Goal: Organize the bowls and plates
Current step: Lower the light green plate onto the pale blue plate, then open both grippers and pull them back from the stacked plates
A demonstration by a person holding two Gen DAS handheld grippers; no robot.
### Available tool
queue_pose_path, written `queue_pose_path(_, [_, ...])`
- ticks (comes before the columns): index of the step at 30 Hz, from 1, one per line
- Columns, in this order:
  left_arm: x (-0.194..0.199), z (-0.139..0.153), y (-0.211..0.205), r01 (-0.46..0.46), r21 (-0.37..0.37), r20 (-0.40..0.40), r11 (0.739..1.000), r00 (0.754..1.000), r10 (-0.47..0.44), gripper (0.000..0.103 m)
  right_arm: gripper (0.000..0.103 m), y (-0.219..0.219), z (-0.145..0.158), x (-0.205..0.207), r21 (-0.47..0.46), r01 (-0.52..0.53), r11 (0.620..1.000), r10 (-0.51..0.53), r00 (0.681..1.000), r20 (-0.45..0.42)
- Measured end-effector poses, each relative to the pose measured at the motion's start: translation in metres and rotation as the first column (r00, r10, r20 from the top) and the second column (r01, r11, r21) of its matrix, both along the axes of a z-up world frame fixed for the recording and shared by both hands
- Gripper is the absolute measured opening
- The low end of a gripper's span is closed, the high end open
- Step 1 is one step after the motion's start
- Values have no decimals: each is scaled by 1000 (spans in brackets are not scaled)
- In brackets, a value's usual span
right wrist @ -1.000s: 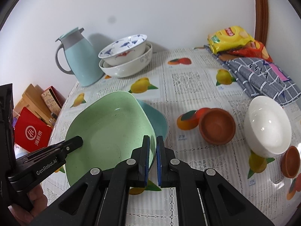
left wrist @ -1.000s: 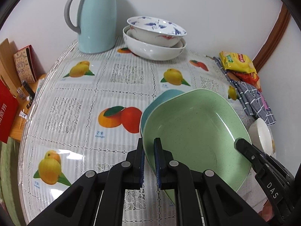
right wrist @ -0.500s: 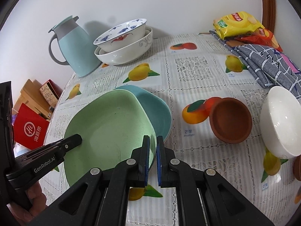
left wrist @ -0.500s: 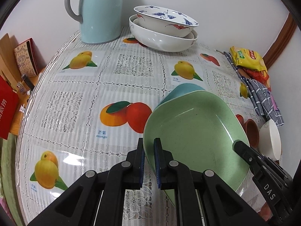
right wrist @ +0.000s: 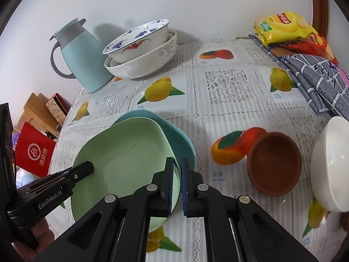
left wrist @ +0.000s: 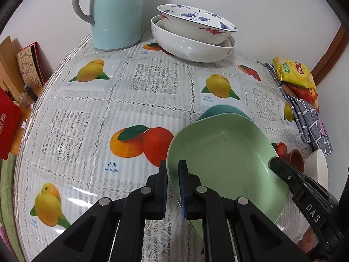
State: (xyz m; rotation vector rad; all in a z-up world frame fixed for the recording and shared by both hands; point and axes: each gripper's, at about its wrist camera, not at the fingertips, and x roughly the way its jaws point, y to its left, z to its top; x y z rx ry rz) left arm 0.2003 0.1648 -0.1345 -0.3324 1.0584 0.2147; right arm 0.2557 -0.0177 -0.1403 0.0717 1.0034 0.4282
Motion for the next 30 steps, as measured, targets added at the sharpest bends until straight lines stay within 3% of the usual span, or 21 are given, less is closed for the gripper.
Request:
queue_pose_path(12, [7, -2, -3, -7, 16, -5, 1000, 1000, 7, 17, 11, 10, -2, 25, -19, -48, 999, 49, 998, 42])
queue_pose_path(13, [7, -2, -3, -1, 6, -6, 1000, 1000, 1, 20, 12, 10, -2, 27, -15, -53, 998, 54, 998, 45])
queue_pose_path(15, [7, -3, -5, 9, -9, -23, 1000, 1000, -9, 51, 12, 9, 1, 28, -2, -65, 998, 65, 996, 59])
queue_pose_path(16, [7, -3, -6, 7, 1, -26, 1000, 1000, -7, 56, 16, 9, 3, 28, -7, -64, 998, 65, 995, 72])
queue_pose_path(20, [0, 1, -10, 3, 31, -20, 1000, 1000, -2, 59, 38, 1, 21, 21, 4, -58, 998, 57, 989, 139])
queue_pose_path(26, [-17, 14, -17, 15, 45, -18, 999, 1000, -14, 60, 41, -26, 53, 1, -26, -33, 999, 38, 979, 199])
queue_pose_path(30, [-29, 28, -28, 25, 50, 3, 998, 1000, -26, 60, 50, -73, 74, -33, -65, 31, 997, -14, 968, 250])
